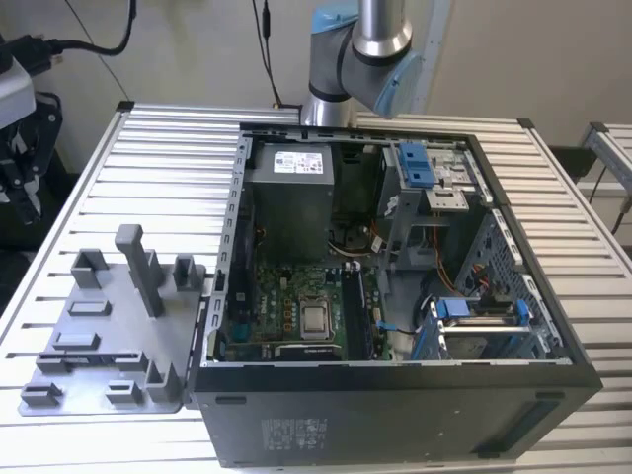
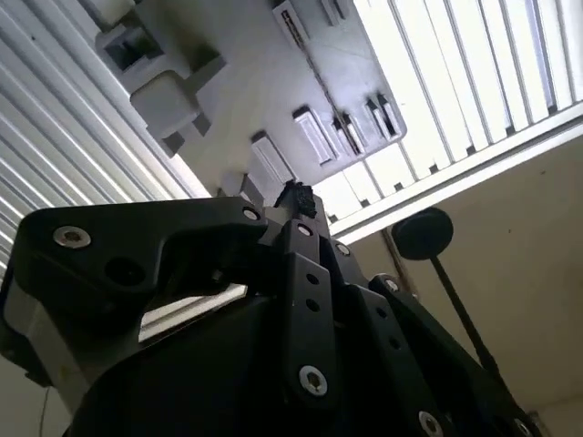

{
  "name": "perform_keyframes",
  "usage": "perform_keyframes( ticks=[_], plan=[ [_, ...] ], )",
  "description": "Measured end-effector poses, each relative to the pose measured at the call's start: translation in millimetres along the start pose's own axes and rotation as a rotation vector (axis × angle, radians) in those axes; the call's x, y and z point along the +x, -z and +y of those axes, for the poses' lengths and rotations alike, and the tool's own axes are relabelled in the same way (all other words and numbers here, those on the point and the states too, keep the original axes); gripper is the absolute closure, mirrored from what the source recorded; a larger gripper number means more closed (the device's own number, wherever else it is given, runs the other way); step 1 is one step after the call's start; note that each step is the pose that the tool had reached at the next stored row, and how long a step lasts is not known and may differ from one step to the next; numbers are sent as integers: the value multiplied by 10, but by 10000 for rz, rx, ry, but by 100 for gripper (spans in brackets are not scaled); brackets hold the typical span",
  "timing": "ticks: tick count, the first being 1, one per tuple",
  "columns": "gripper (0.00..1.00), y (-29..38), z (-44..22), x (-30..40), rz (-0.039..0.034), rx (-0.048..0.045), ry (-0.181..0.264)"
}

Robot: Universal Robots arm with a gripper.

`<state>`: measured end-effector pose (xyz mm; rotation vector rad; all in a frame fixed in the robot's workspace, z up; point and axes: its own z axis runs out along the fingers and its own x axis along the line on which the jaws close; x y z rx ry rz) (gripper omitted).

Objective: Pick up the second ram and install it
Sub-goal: 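Pick up the second ram and move it above second insertion slot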

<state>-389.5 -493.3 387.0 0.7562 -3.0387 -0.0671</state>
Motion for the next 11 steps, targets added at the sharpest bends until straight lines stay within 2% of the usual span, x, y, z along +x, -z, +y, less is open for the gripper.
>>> perform_keyframes(
  ticks=[11],
  plan=[
    [89,0,1,1,99,32,1851]
  ],
)
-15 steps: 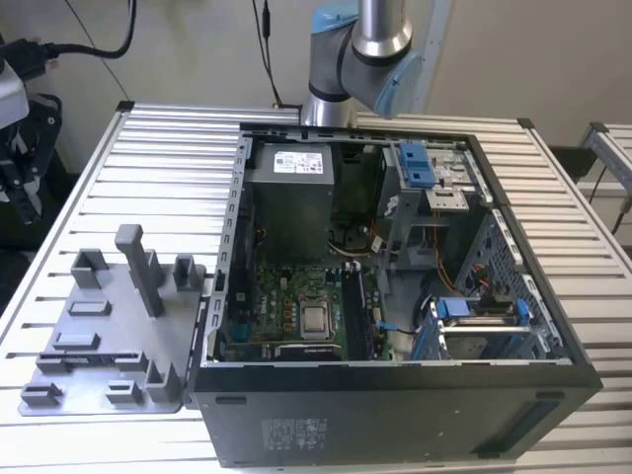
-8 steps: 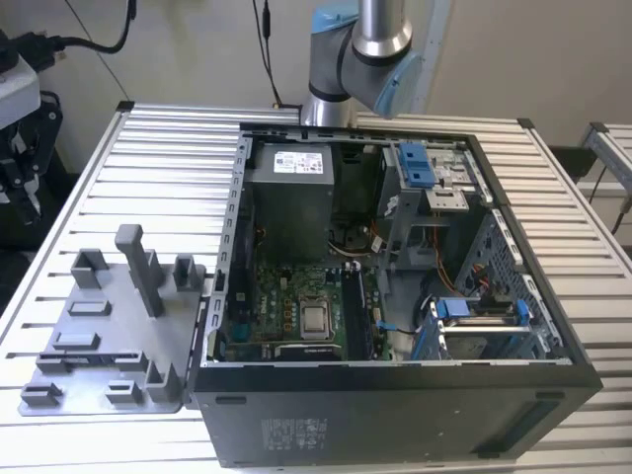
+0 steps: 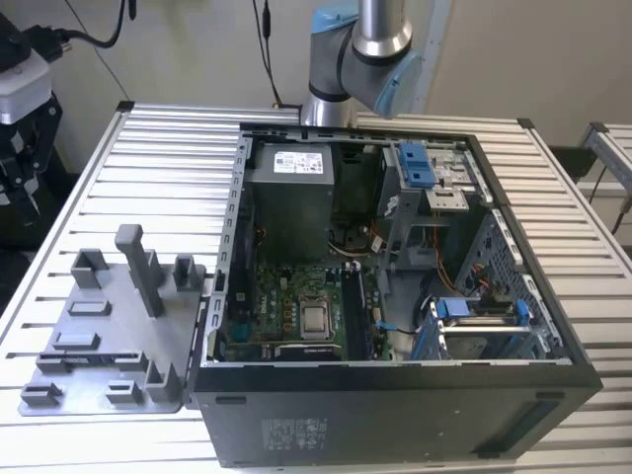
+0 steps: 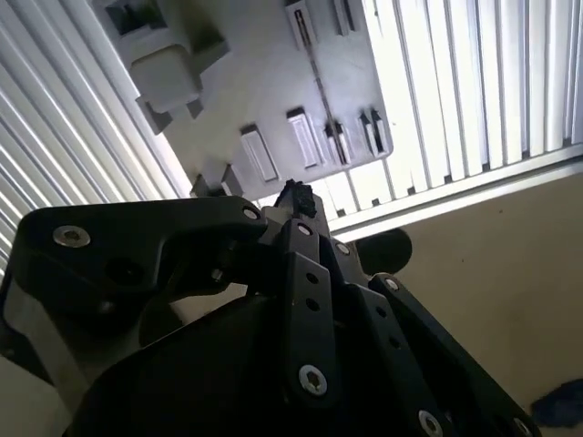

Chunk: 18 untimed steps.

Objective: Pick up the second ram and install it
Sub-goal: 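Pick up the second ram and move it above second insertion slot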

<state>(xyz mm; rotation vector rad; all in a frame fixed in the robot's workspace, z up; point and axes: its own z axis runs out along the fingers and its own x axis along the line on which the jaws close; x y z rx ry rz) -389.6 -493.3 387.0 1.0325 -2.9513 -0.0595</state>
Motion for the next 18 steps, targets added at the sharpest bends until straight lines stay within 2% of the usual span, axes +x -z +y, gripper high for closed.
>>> perform_keyframes(
  ticks=[18],
  plan=[
    [89,0,4,-3,171,63,3004]
  ],
)
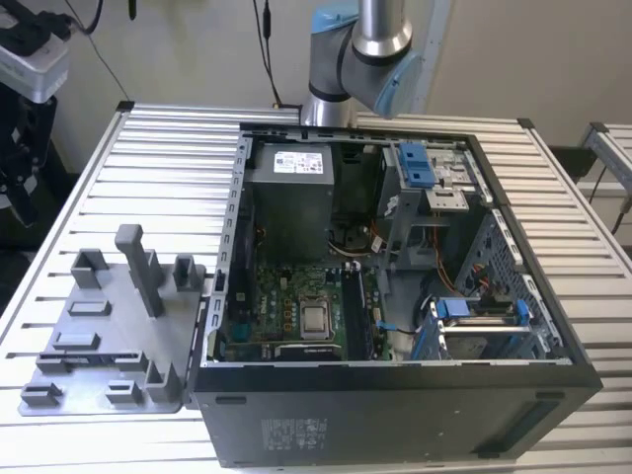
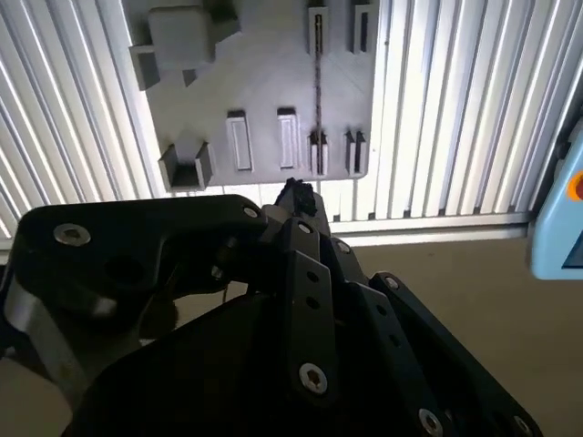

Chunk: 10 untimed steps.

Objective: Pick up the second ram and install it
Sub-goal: 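Pick up the second ram and move it above second insertion slot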

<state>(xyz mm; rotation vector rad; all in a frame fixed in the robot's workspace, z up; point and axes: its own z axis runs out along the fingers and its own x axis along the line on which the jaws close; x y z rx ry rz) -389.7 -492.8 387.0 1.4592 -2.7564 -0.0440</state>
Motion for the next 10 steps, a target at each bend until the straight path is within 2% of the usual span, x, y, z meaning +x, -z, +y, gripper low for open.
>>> perform_keyframes(
  ticks=[10],
  plan=[
    [89,0,2,-3,72,21,1667]
  ],
)
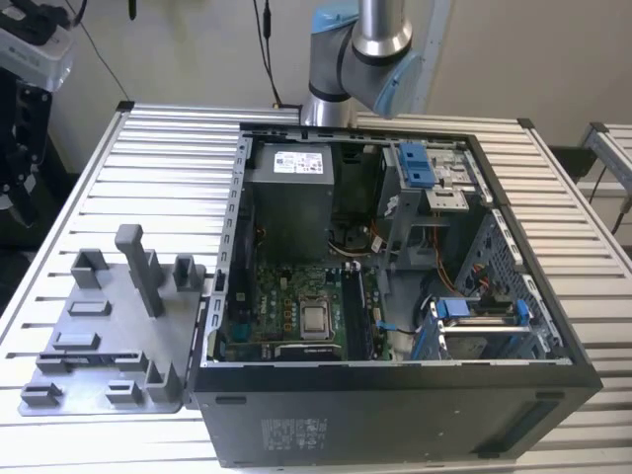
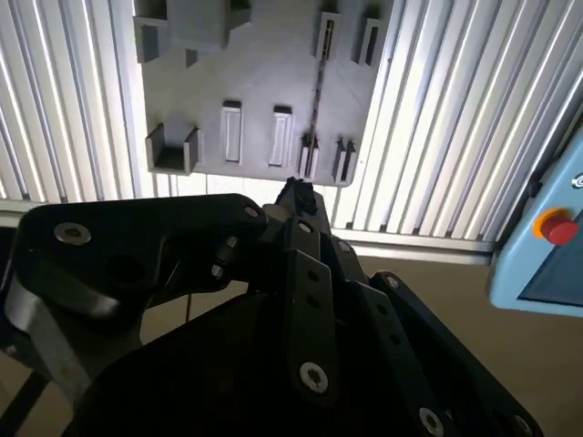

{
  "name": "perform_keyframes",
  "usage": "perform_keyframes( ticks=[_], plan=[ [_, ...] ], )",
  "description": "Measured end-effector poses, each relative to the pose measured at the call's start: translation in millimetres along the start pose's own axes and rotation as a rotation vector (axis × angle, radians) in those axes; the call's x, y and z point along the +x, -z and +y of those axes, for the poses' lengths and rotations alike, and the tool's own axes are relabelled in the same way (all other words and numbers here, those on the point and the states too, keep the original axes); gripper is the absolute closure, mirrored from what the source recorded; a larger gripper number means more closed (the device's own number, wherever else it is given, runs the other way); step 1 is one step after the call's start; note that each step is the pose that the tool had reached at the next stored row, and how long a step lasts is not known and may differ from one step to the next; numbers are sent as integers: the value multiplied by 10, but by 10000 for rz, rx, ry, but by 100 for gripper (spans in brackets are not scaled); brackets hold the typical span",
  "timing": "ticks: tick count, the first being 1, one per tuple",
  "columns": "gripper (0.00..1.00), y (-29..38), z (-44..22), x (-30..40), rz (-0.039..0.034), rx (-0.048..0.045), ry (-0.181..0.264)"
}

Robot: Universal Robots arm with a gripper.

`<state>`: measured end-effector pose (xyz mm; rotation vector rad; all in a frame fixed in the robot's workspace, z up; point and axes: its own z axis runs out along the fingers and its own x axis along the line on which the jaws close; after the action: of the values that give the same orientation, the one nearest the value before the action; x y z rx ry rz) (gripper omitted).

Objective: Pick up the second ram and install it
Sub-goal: 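Pick up the second ram and move it above second insertion slot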

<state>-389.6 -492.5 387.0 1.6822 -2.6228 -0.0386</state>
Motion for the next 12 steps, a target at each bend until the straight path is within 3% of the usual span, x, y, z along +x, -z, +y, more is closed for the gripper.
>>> perform_keyframes(
  ticks=[12],
  plan=[
    [89,0,1,-2,68,16,1846]
  ],
)
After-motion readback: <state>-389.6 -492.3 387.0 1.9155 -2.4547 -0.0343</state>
